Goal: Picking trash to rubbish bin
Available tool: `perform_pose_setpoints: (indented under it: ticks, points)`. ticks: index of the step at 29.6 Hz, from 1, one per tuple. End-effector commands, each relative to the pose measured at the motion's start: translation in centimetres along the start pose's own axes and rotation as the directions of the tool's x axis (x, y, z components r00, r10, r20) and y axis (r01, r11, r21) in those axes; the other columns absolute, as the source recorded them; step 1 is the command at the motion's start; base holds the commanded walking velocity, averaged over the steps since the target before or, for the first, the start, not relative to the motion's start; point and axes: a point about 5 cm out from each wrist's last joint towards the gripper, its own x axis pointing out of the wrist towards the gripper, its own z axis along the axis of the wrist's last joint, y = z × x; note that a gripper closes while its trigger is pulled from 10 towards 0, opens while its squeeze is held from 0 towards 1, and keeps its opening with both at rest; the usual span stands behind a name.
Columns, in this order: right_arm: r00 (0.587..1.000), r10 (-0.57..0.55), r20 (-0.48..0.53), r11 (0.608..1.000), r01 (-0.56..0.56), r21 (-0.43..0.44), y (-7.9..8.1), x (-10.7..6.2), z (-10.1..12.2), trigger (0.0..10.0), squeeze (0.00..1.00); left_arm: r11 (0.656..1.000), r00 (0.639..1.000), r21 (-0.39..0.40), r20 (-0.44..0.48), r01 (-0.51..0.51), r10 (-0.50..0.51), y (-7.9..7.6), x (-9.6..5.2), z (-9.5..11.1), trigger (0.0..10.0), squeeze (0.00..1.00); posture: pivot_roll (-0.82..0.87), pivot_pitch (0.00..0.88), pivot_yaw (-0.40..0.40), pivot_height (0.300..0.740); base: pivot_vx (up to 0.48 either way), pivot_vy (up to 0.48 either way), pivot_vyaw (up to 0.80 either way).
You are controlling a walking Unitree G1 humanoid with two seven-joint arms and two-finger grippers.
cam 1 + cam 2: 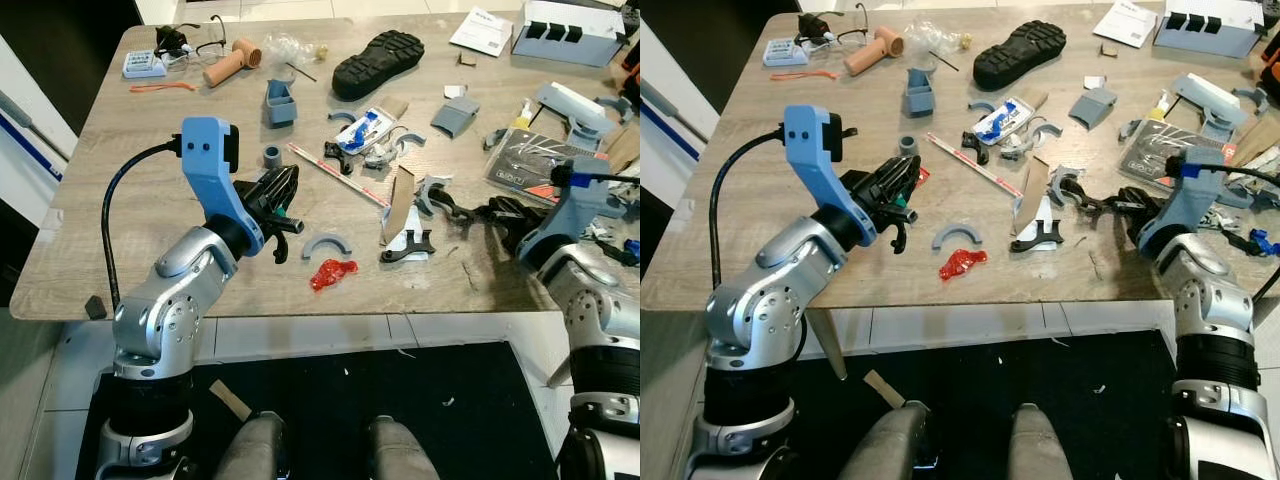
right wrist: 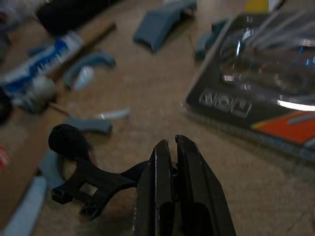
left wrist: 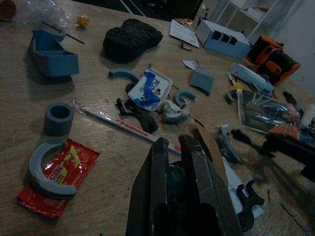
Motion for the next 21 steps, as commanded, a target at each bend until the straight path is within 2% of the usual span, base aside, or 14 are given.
perform_pose_setpoints:
  ticks: [1,9,10,11,12,17,21]
  points:
    - [0.998,0.039,0.049,0.998,-0.041,0.046,0.6,0.0,0.7,0.0,0.0,1.0,1.0,-0.004,-0.002,0.002,-0.002,-0.1,-0.1,-0.2,10.0,0.0,-0.09,0.202,0.063,0.74,0.0,0.0,0.0]
    - [0.975,0.127,0.183,0.983,-0.149,0.112,2.1,-0.1,3.0,0.0,0.0,1.0,1.0,-0.003,-0.003,0.007,-0.007,-0.2,0.0,-0.3,10.0,0.0,-0.09,0.201,0.064,0.74,0.0,0.0,0.0]
    - [0.964,0.155,0.217,0.974,-0.186,0.131,2.5,-0.2,3.6,0.0,0.0,1.0,1.0,-0.004,-0.002,0.01,-0.01,-0.3,0.0,-0.3,10.0,0.0,-0.09,0.201,0.064,0.74,0.0,0.0,0.0]
    - [0.93,0.234,0.283,0.94,-0.291,0.177,3.6,-0.5,4.6,0.0,0.0,1.0,1.0,-0.012,0.002,0.016,-0.016,-0.4,0.1,-0.2,10.0,0.0,-0.09,0.198,0.064,0.74,0.0,0.0,0.0]
    - [0.91,0.276,0.309,0.92,-0.344,0.19,4.2,-0.8,5.0,0.0,0.0,1.0,1.0,-0.021,0.005,0.02,-0.02,-0.4,0.1,-0.2,10.0,0.0,-0.09,0.198,0.063,0.74,0.0,0.0,0.0]
    - [0.881,0.338,0.332,0.888,-0.415,0.197,5.1,-1.1,5.1,0.0,0.0,0.999,1.0,-0.037,0.011,0.027,-0.026,-0.5,0.2,-0.2,10.0,0.0,-0.09,0.195,0.061,0.74,0.0,0.0,0.0]
    - [0.891,0.333,0.31,0.892,-0.404,0.203,5.3,-0.9,4.4,0.0,0.0,0.999,0.999,-0.043,0.026,0.022,-0.021,-0.3,0.4,0.2,10.0,0.0,-0.09,0.181,0.055,0.74,0.0,0.0,0.0]
